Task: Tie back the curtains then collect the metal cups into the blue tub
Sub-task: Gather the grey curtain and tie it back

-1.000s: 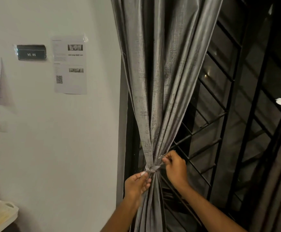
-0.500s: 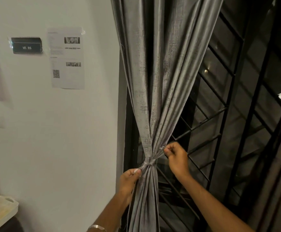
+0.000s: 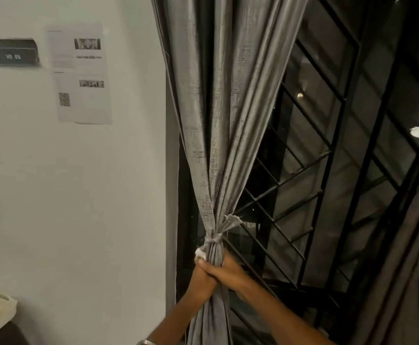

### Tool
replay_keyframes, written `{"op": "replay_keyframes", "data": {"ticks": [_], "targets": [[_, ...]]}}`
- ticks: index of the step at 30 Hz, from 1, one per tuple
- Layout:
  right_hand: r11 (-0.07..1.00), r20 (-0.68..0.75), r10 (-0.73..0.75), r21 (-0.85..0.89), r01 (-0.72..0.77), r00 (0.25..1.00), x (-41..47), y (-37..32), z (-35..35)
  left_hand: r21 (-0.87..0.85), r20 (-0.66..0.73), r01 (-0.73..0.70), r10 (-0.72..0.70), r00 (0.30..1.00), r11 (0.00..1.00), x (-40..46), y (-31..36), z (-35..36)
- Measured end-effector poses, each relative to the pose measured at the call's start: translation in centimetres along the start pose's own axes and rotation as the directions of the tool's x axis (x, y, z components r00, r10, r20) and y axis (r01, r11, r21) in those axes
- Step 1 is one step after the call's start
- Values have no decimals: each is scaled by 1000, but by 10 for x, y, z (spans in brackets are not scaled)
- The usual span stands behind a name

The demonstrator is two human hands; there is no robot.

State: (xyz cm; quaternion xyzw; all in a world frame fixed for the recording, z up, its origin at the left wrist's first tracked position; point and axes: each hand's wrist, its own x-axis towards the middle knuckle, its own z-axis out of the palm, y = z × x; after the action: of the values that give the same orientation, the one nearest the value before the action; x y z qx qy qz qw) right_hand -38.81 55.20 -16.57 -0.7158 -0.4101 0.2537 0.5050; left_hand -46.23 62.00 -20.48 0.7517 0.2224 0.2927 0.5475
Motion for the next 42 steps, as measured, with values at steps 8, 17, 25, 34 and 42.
{"op": "replay_keyframes", "data": {"ticks": [8,17,25,34,42], "targets": [[997,-23,82,14,-82,996,1,27,26,-67,-80,2,-7,997,998,0,-24,12],[943,-12,105,-316,-104,994,-25,47,7,260,112,-105,78,991,960,0,-55,-7],[871,75,199,-471,-141,977,-68,102,12,372,255,-25,-76,964,928,-39,-103,-25],[778,106,343,-589,-219,933,-115,150,45,515,335,68,-274,901,854,-121,-136,-34],[740,118,348,-643,-195,930,-161,171,67,598,288,93,-322,902,796,-173,-143,-42]]}}
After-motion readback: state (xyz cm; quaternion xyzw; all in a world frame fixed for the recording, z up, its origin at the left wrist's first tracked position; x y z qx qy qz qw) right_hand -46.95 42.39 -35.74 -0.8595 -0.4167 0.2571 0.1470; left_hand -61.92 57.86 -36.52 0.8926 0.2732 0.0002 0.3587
